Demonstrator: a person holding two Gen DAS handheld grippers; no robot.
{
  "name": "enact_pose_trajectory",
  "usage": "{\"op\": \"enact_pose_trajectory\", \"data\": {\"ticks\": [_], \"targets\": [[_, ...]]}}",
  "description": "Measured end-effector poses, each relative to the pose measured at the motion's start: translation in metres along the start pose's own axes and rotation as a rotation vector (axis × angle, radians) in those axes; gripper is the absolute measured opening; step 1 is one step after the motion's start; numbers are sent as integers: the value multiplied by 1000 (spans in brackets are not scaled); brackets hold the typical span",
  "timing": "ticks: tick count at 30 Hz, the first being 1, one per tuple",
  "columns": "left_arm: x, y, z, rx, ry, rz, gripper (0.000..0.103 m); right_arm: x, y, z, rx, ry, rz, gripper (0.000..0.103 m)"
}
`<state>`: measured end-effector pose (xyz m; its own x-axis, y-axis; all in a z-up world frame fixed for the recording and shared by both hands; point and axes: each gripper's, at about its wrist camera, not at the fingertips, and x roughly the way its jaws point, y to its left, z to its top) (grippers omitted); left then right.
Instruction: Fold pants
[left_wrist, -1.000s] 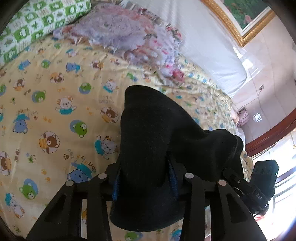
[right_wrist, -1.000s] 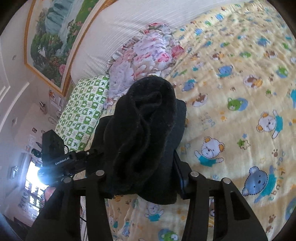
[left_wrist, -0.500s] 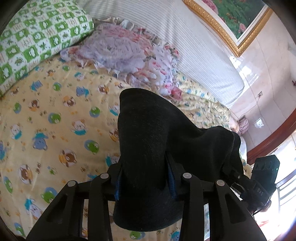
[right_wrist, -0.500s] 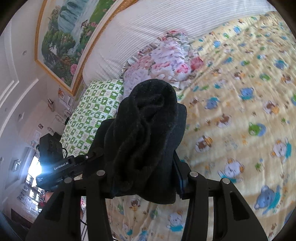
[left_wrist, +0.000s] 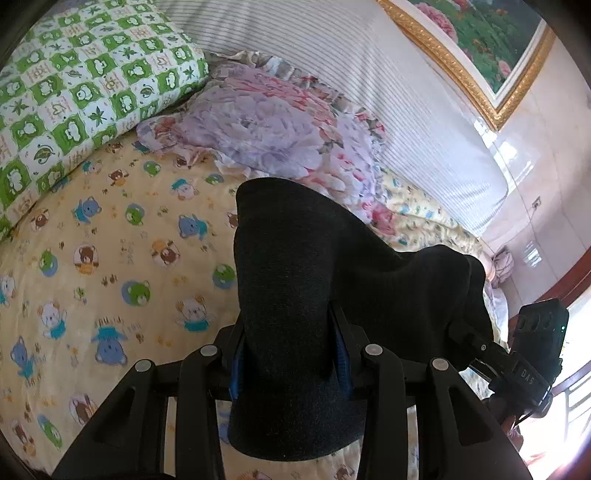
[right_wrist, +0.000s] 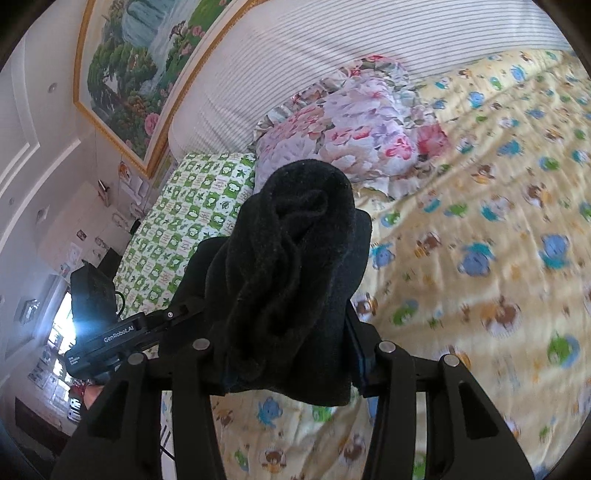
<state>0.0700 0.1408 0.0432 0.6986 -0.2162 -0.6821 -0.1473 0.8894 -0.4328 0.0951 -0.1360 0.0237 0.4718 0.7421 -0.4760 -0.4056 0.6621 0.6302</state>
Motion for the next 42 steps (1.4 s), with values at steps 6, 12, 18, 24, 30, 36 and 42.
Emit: {"op": "enact_pose_trajectory", "data": {"ticks": [6,12,18,24,30,36,42], "targets": [[16,12,13,-13,1,27,38,27,-5,15,-8,31,0,48],[32,19,21,-23,0,45,38,49,-14,26,5,54,-21,49],[44,28,16,-33,10,62,42,66,-23,29,12,90,-91,56],[47,32,9,-5,-4,113,62,67,-26,27,-31,91,-161,61],[58,48,5,-26,9,109,75,74,-41,26,-31,104,-214,77],[47,39,2,-9,-15,158,75,69,-42,25,-2,105,-189,79],[27,25,-5,13,-42,192,74,46,-27,24,-9,59,-168,79]]}}
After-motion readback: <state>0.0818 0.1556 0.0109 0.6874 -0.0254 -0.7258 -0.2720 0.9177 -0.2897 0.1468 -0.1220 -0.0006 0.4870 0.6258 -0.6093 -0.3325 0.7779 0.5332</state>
